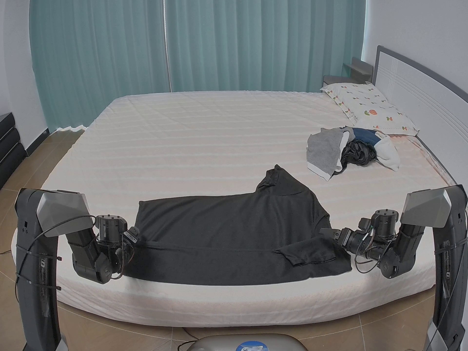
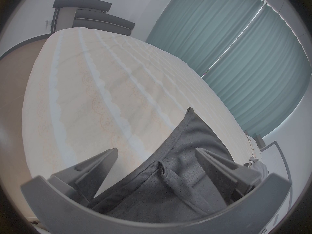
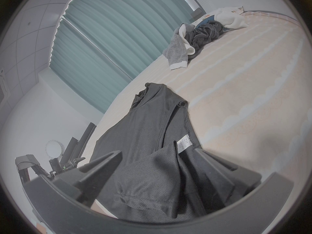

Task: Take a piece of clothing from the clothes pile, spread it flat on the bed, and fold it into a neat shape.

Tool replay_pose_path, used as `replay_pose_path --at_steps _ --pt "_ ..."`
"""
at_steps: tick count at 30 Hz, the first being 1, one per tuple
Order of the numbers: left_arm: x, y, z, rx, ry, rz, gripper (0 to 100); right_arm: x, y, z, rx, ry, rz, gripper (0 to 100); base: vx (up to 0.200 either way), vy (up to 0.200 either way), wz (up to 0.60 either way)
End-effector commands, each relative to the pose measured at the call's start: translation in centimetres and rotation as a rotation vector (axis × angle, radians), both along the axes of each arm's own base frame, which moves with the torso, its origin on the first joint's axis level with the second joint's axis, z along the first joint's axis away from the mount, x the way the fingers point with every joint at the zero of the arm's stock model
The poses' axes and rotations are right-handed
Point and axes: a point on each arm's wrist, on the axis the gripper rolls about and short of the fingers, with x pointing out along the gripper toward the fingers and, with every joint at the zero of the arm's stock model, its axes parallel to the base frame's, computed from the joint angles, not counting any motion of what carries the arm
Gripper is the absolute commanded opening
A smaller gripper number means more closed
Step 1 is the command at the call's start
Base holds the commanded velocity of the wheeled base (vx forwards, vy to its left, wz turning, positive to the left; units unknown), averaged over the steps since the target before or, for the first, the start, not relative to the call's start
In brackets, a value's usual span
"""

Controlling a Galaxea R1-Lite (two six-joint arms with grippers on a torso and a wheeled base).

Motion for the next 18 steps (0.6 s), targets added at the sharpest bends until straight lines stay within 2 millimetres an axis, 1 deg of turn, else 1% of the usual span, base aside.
replay_pose_path --at_steps 1,3,5,6,7,10,14,16,18 --pt "-0.2 0.2 0.1 -0.003 0.002 0.006 100 -0.1 -0.3 0.4 0.000 -0.008 -0.014 100 0.000 0.000 0.00" --pt "-0.4 0.5 0.6 -0.006 -0.005 0.017 100 -0.1 -0.4 1.3 0.001 -0.024 -0.035 100 0.000 0.000 0.00" --pt "-0.8 1.3 1.5 -0.012 -0.015 0.032 100 -0.3 -0.5 2.6 0.023 -0.034 -0.066 100 0.000 0.000 0.00" --pt "-0.8 1.3 1.5 -0.012 -0.015 0.032 100 -0.3 -0.5 2.6 0.023 -0.034 -0.066 100 0.000 0.000 0.00" --pt "-1.4 2.1 2.6 -0.037 -0.026 0.028 100 -0.4 -0.5 4.5 0.069 -0.051 -0.096 100 0.000 0.000 0.00" --pt "-2.4 2.9 4.0 -0.108 -0.038 -0.023 100 -0.4 -0.3 6.6 0.120 -0.066 -0.111 100 0.000 0.000 0.00" --pt "-3.2 3.2 5.1 -0.177 -0.048 -0.086 100 -0.3 0.2 6.9 0.115 -0.011 -0.124 100 0.000 0.000 0.00" --pt "-3.5 3.6 5.1 -0.193 -0.044 -0.097 100 0.1 0.7 7.2 0.112 -0.003 -0.160 100 0.000 0.000 0.00" --pt "-3.7 3.7 4.9 -0.217 -0.034 -0.121 100 0.0 1.4 7.3 0.121 0.025 -0.207 100 0.000 0.000 0.00"
